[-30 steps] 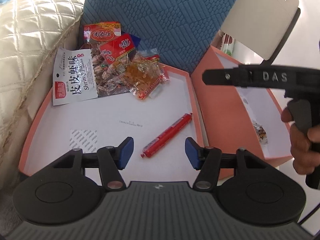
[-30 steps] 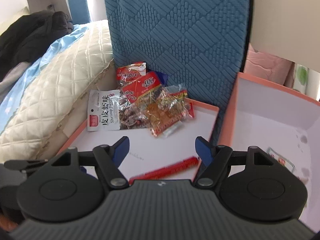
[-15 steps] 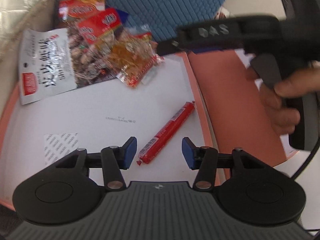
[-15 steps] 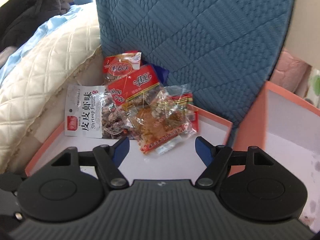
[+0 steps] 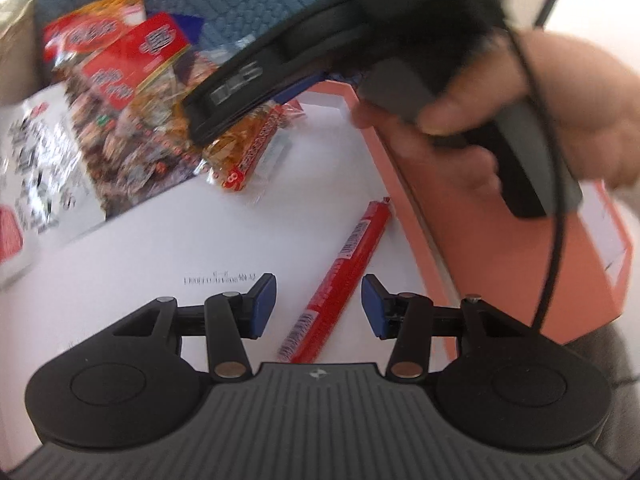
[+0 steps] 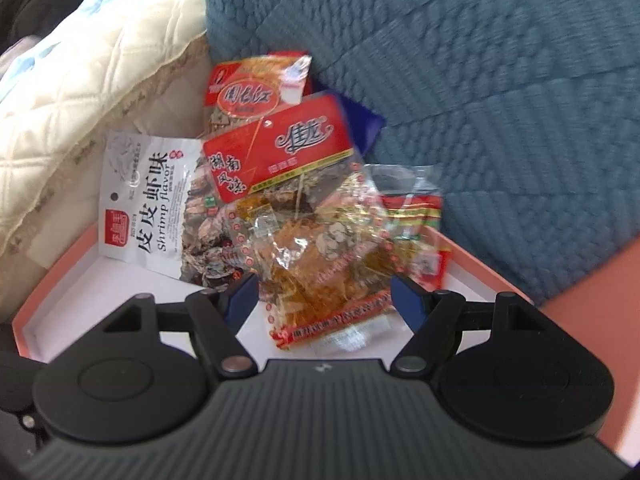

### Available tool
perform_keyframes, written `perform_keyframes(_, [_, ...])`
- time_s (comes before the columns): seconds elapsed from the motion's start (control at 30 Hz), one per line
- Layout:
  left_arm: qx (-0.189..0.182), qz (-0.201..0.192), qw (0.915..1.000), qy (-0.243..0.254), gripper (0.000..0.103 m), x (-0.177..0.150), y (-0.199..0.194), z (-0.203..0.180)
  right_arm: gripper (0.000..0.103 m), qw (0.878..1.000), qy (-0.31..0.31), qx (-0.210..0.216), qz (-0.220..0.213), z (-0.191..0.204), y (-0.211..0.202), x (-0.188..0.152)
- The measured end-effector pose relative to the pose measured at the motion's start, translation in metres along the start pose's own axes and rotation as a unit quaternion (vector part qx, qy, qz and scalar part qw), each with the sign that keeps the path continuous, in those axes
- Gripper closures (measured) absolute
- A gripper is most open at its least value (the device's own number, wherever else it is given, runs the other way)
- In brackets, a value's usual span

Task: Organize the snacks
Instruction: 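Lower the left tool onto the red sausage while the right tool reaches the spicy-strip packet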

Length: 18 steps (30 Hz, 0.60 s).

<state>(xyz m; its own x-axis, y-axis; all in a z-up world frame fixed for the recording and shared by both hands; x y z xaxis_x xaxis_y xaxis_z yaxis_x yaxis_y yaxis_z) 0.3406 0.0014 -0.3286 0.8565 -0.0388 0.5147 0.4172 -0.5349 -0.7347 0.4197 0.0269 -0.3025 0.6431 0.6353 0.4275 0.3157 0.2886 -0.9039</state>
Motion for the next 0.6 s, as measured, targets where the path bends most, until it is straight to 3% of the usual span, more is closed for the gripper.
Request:
perform_keyframes(0.37, [0.007,0.018,0.9988,0.044,0.050,0.009,0.030,-0.004,0.015,0.997,-0.074,-0.016,0.010,0.016,0.028,-0.001])
perform_keyframes(0.6, [0.015,0.018,0.9986,0.048,0.050,0.016,0.039,-0.004,0.020,0.996,-0.082,-0.017,0.018,0.021,0.039,-0.002])
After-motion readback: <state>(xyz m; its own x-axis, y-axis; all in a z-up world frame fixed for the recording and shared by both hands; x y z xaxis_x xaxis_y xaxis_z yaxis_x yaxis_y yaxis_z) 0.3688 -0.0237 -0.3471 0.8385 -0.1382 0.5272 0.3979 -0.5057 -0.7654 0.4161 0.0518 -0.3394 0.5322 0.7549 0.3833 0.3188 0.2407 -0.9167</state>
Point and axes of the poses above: each gripper's, at about its wrist camera, not at the fingertips, and y roughly the way its jaws point, z to its left, x to its top, the point moved 9 cm from there along y, roughly the way its jaws point, and after that the axes turned 11 degrees about -x, right-handed, at the moved point
